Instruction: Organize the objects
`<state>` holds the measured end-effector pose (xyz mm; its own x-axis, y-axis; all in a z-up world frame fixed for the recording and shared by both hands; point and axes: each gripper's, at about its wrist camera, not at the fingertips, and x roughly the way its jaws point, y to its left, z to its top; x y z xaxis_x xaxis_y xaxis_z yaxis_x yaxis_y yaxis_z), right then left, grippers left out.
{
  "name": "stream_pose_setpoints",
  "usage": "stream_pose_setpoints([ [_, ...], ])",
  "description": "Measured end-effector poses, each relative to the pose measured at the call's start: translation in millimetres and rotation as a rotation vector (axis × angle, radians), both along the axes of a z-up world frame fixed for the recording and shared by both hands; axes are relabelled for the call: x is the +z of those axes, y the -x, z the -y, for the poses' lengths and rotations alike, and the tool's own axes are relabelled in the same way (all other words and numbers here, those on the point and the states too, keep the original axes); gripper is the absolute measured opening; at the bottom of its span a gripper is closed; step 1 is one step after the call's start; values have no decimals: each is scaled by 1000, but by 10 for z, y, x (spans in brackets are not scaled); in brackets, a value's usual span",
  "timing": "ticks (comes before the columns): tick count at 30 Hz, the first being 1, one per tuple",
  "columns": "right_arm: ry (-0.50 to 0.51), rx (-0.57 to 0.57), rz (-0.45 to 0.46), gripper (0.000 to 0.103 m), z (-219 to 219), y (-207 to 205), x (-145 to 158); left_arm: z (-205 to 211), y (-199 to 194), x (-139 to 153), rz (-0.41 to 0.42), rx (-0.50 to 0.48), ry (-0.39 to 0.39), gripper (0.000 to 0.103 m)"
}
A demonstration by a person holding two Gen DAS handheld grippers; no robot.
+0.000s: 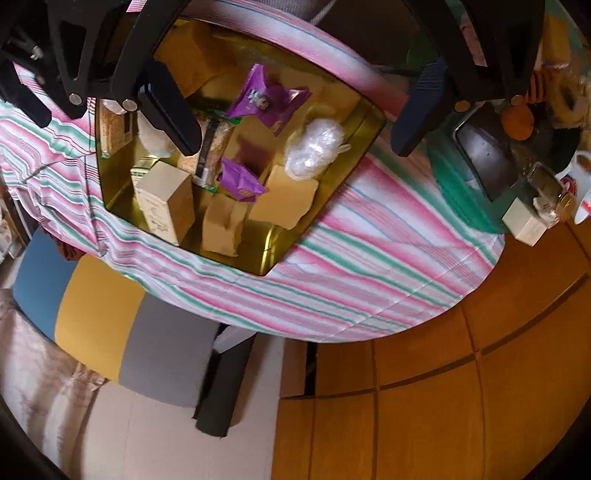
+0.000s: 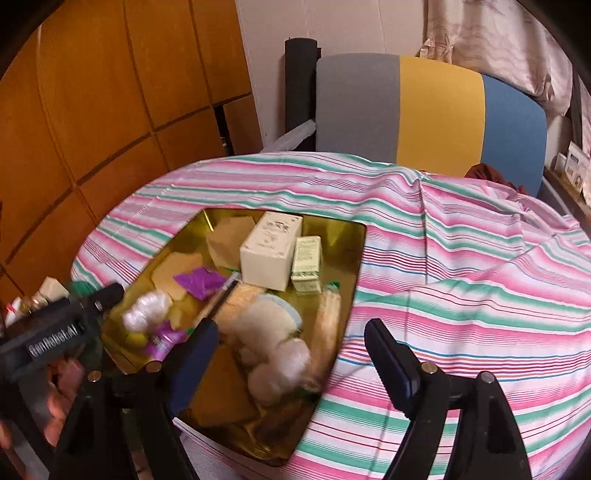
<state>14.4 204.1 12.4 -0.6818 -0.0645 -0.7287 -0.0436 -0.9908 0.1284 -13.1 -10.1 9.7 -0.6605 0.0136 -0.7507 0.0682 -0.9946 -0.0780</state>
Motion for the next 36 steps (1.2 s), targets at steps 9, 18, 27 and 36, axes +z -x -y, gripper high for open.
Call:
stream_pose_setpoints([
  [9, -57, -9, 9, 83, 212, 95, 110, 84, 17, 12, 27, 23, 23, 103],
  [18, -61, -77, 63, 83, 197, 166, 69, 74, -12, 43, 18, -8, 23, 103],
  [27, -65, -77, 71, 83, 227, 158, 49, 9, -17, 16, 47, -30, 29, 103],
  [36, -57, -88, 66, 83, 195, 138, 38, -69, -31, 40, 36, -53, 59, 103],
])
